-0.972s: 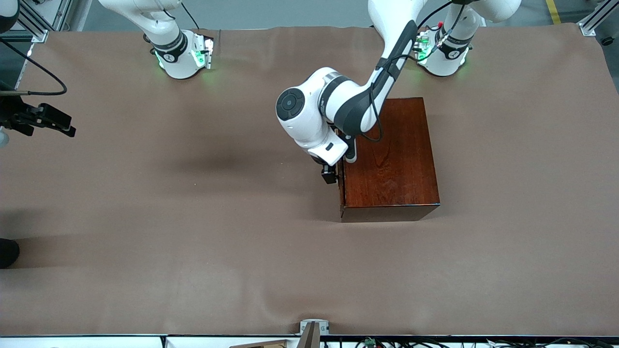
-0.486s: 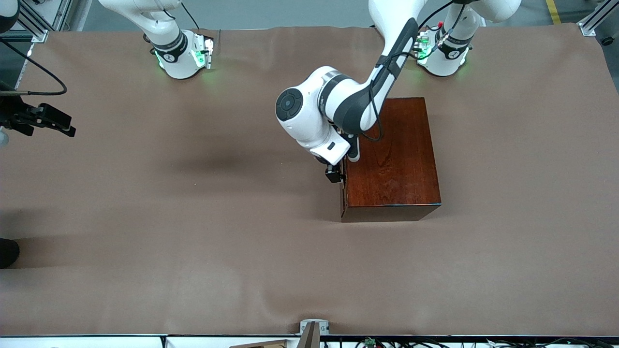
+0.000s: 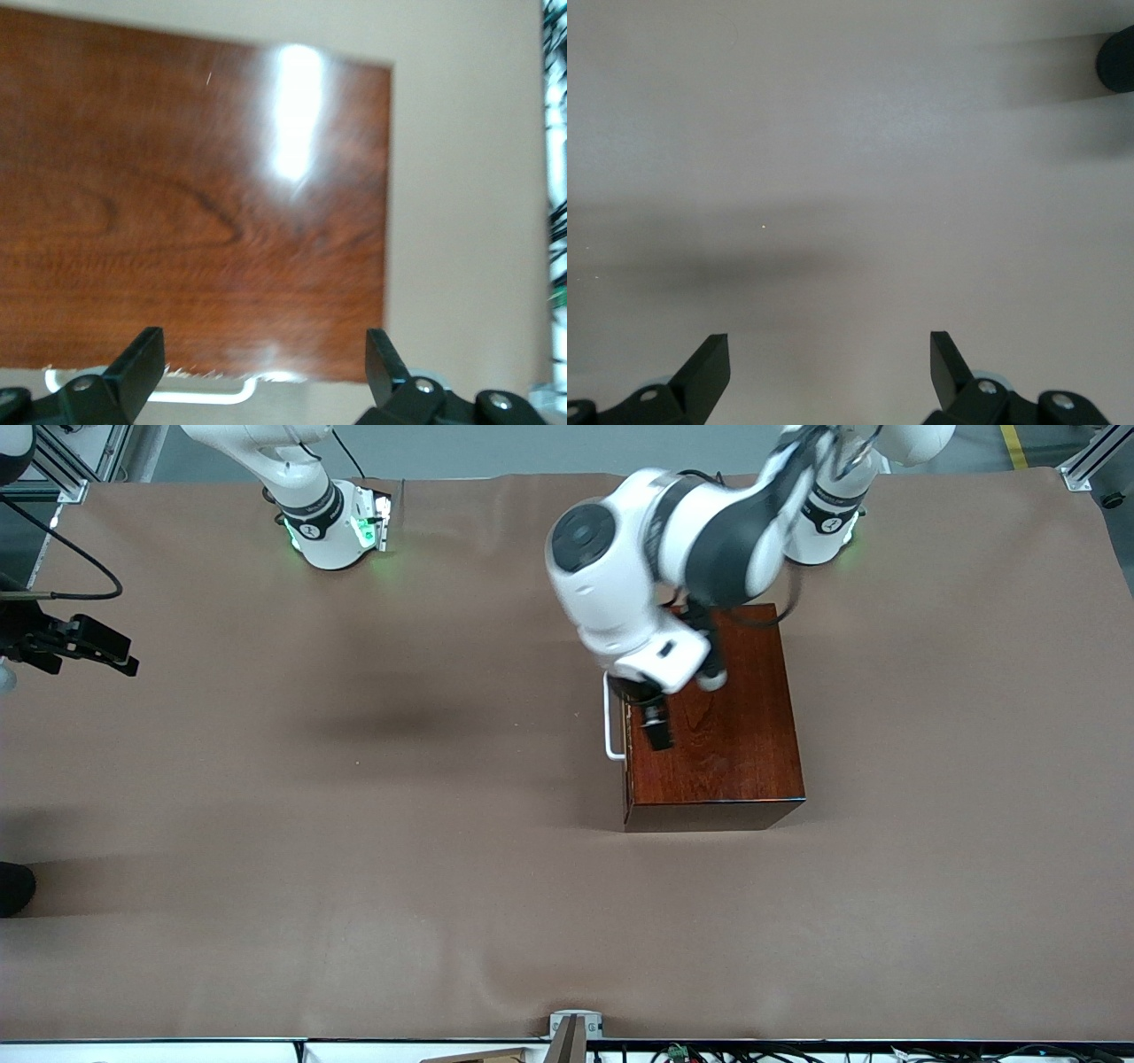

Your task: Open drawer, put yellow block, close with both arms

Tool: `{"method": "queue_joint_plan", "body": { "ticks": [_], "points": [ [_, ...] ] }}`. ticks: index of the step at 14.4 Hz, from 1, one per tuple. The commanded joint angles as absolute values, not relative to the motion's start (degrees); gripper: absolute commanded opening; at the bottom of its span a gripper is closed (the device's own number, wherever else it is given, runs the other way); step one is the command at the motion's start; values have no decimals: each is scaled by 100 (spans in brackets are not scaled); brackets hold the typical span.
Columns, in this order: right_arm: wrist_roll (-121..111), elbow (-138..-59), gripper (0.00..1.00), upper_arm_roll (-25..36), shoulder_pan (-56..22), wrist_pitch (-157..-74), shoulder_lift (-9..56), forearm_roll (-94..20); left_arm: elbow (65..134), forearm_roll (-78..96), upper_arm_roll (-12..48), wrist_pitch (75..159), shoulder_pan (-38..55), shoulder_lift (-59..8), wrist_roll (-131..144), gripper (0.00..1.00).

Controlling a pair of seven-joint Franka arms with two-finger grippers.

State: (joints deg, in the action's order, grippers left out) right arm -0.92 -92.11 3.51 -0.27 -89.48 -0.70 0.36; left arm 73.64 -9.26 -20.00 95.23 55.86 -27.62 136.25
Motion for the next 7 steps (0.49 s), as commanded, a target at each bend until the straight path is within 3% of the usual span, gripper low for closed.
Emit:
{"method": "queue_joint_plan", "body": {
  "ticks": [1,7],
  "points": [
    [-70,-9185,100,255,97,-8938,-79,53,7532,-1028,-2302,9519,5546,-2540,13440,100],
    [-70,-9185,100,255,97,-8938,-79,53,7567,-949,-2338,9519,4949,-2382,12456,100]
  ]
}}
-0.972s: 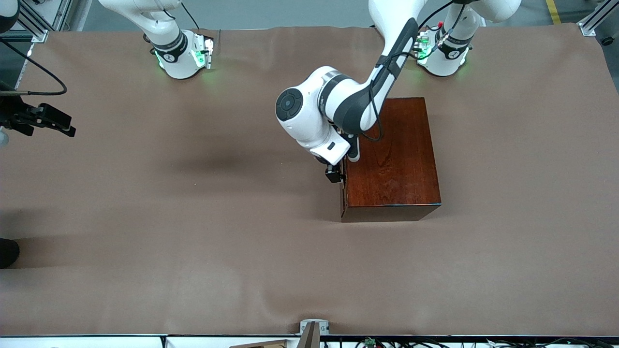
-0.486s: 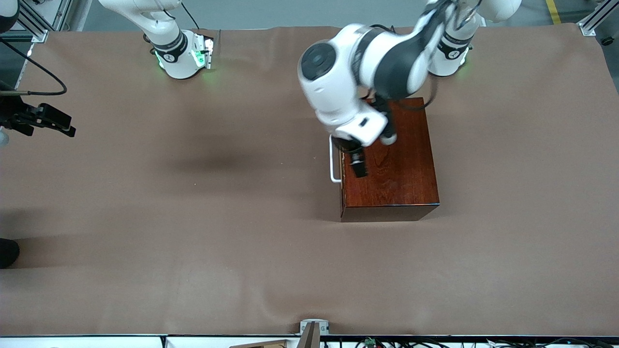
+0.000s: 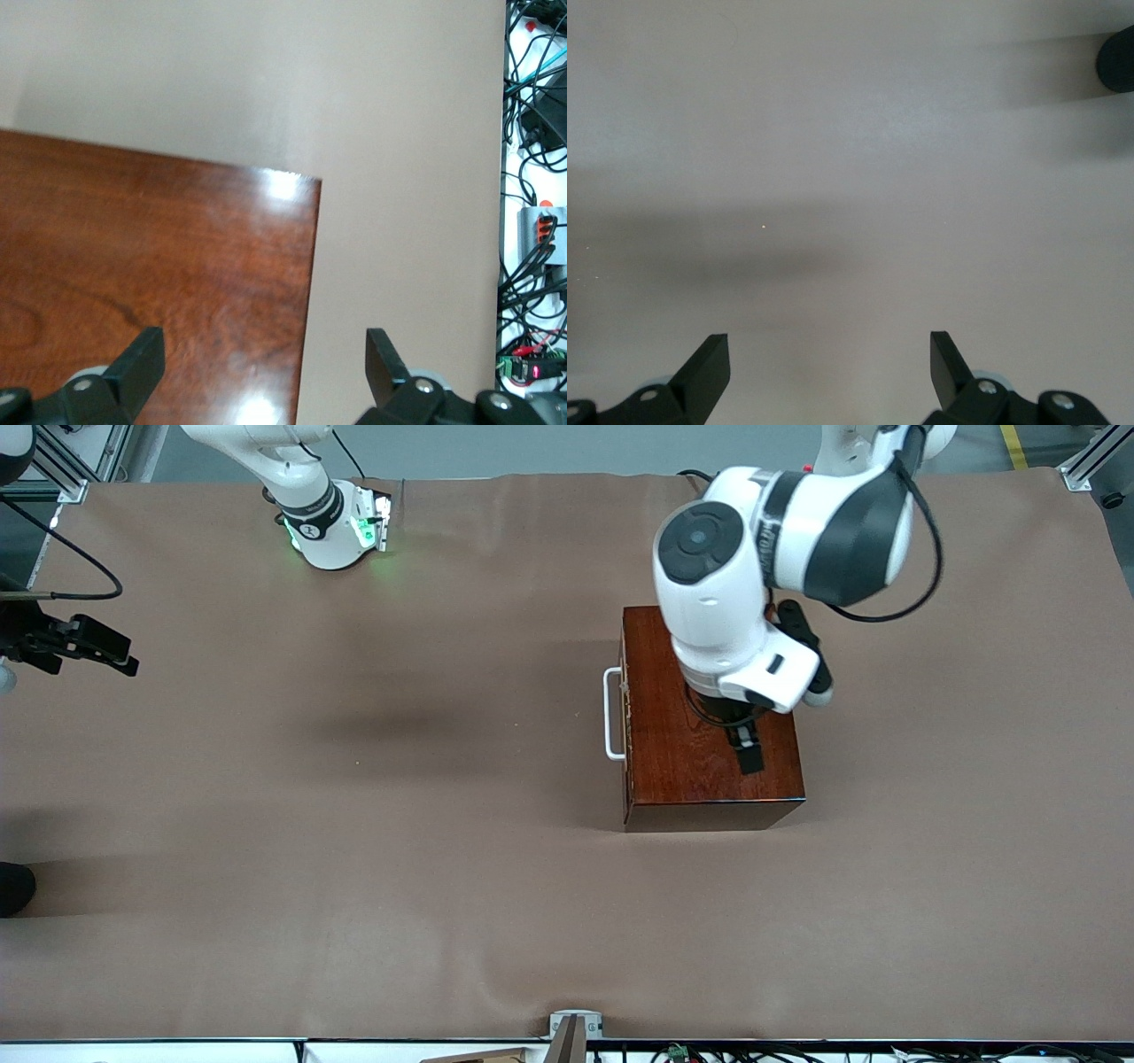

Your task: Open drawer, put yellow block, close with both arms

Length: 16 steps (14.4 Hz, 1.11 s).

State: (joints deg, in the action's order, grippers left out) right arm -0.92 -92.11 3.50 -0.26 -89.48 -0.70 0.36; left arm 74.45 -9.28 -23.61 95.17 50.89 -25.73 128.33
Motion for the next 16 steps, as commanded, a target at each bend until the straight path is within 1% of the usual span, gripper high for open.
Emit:
{"method": "queue_joint_plan", "body": {
  "ticks": [1,8,11,13,16],
  "points": [
    [-70,-9185,100,255,97,-8938,-79,53,7576,-941,-2320,9519,4818,-2338,12210,100],
    [-70,-9185,100,255,97,-8938,-79,53,7585,-239,-2276,9554,3693,-2180,9593,100],
    [-70,-9185,100,255,97,-8938,-79,53,7585,43,-2276,9545,3350,-2136,8607,100],
    [-70,-9185,100,255,97,-8938,-79,53,7672,228,-2276,9536,3174,-2057,8176,100],
    [-70,-9185,100,255,97,-8938,-79,53,8093,325,-2276,9527,3006,-1706,7271,100]
  ]
}}
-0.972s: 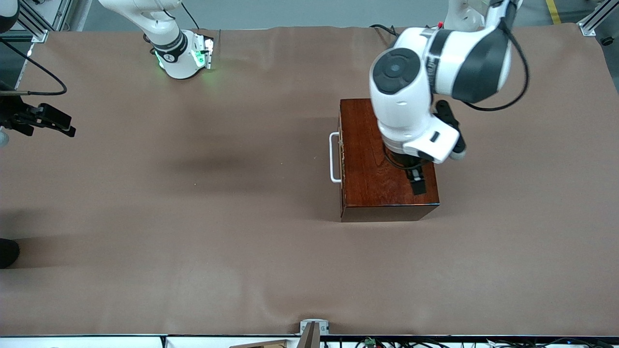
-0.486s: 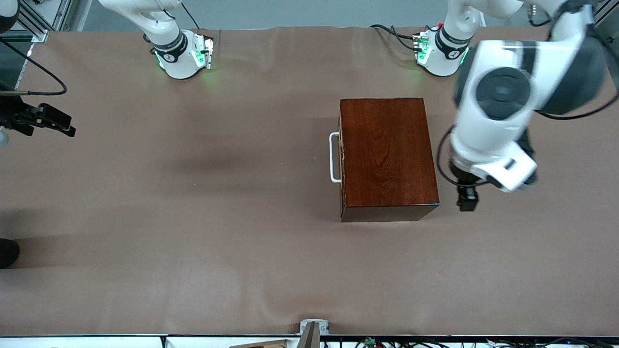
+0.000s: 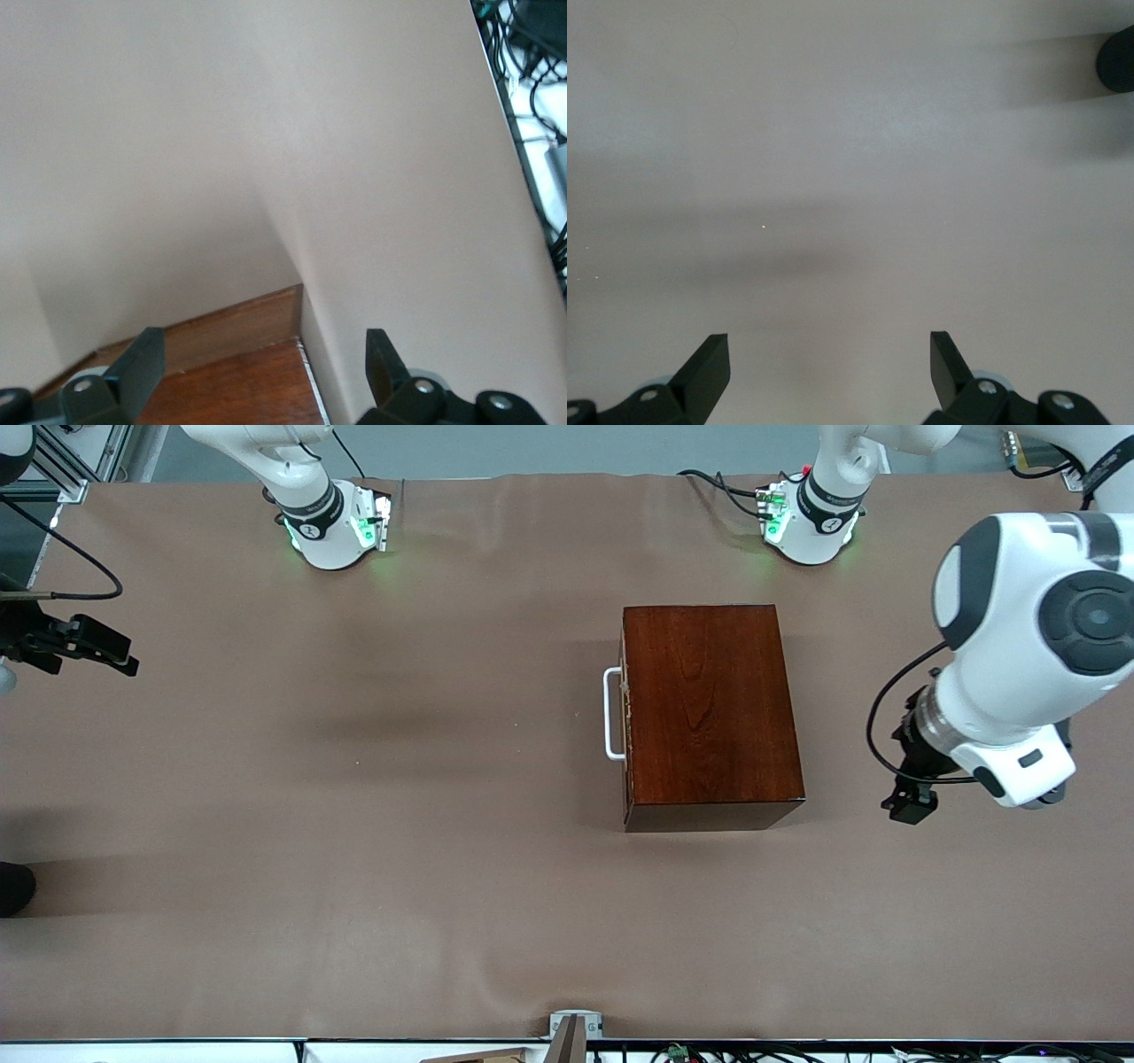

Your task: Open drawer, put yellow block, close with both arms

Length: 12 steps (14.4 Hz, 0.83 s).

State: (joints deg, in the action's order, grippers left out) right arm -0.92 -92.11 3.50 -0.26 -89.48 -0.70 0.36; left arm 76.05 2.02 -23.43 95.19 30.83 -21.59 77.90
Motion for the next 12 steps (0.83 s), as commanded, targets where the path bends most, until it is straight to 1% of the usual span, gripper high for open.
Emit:
{"method": "queue_joint_plan", "body": {
  "ticks": [1,7,10,11,12],
  "points": [
    [-70,-9185,100,255,97,-8938,-79,53,8251,334,-2276,9527,2945,-1575,6973,100],
    [-70,-9185,100,255,88,-8938,-79,53,9043,387,-2241,9510,2918,-792,5908,100],
    [-70,-9185,100,255,97,-8938,-79,53,9359,378,-2171,9378,2822,-283,5223,100],
    [-70,-9185,100,255,97,-8938,-79,53,9500,369,-2127,9334,2639,-99,4899,100],
    [-70,-9185,100,255,97,-8938,-79,53,9466,378,-1796,9160,2219,-71,4478,100]
  ]
}}
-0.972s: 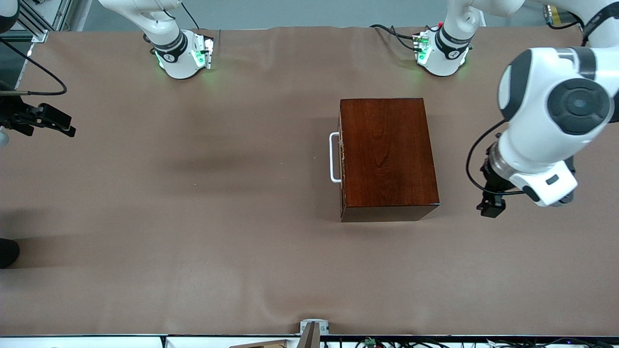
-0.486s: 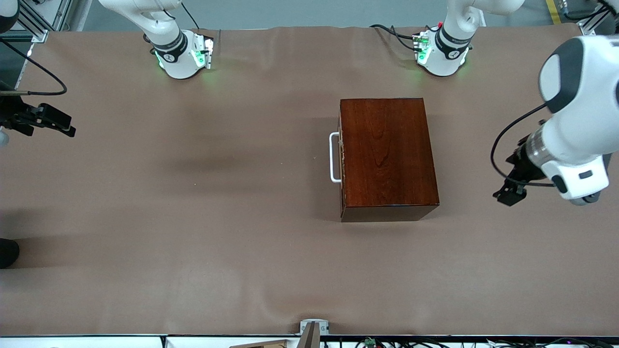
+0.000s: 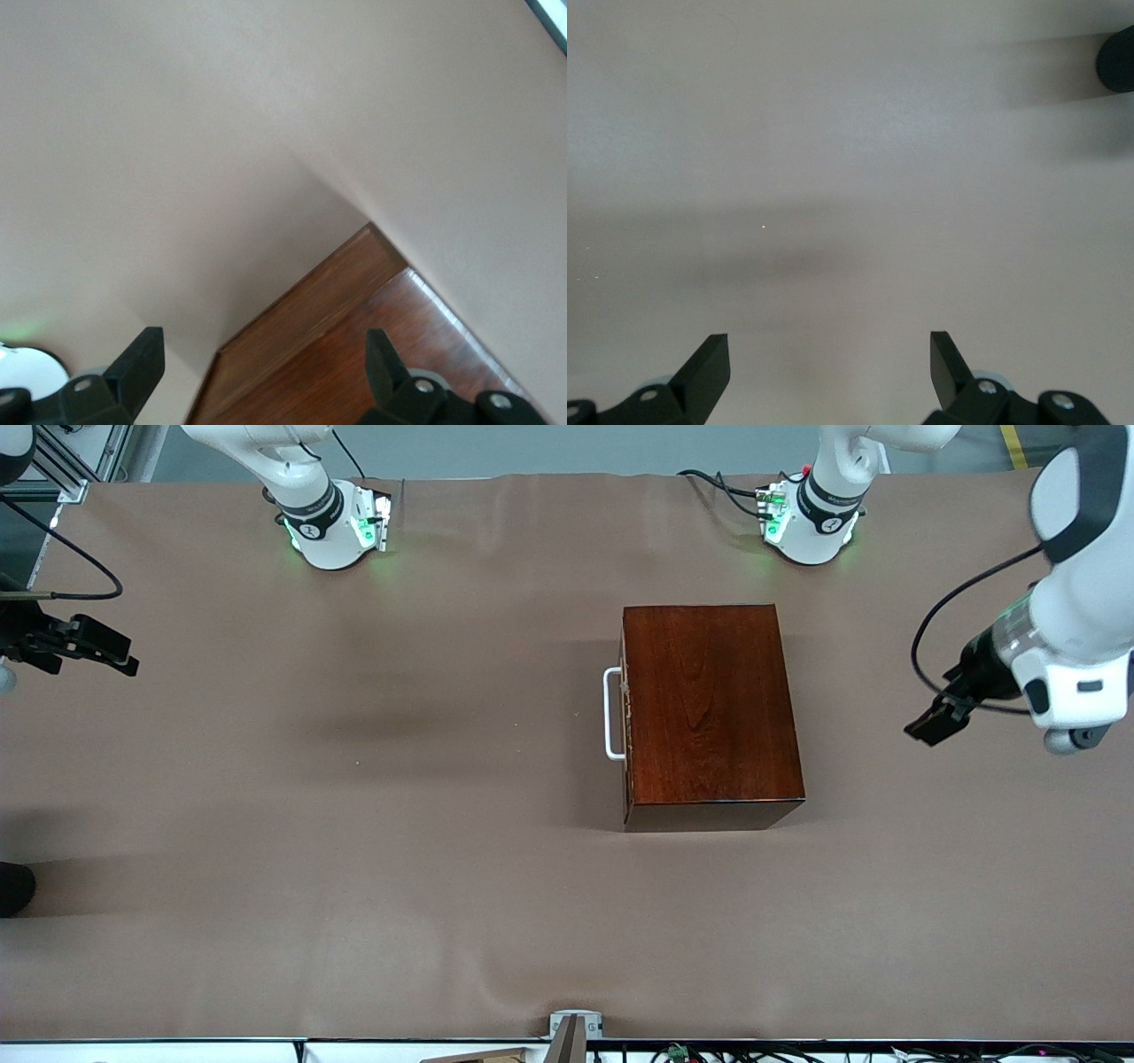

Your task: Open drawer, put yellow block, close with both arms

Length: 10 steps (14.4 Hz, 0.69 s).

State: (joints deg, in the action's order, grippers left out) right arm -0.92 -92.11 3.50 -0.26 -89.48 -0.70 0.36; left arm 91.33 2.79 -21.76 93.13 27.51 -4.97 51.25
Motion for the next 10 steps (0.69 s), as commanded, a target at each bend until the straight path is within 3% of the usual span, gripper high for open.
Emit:
{"method": "queue_joint_plan", "body": {
  "ticks": [1,3,10],
  "points": [
    [-70,-9185,100,255,97,-8938,-79,53,9379,378,-1271,9036,1771,-96,4152,100],
    [-70,-9185,100,255,88,-8938,-79,53,9334,378,-801,8991,1355,-97,3790,100],
    [-70,-9185,100,255,88,-8938,-79,53,9132,326,-142,8692,757,61,2358,100]
  ]
}}
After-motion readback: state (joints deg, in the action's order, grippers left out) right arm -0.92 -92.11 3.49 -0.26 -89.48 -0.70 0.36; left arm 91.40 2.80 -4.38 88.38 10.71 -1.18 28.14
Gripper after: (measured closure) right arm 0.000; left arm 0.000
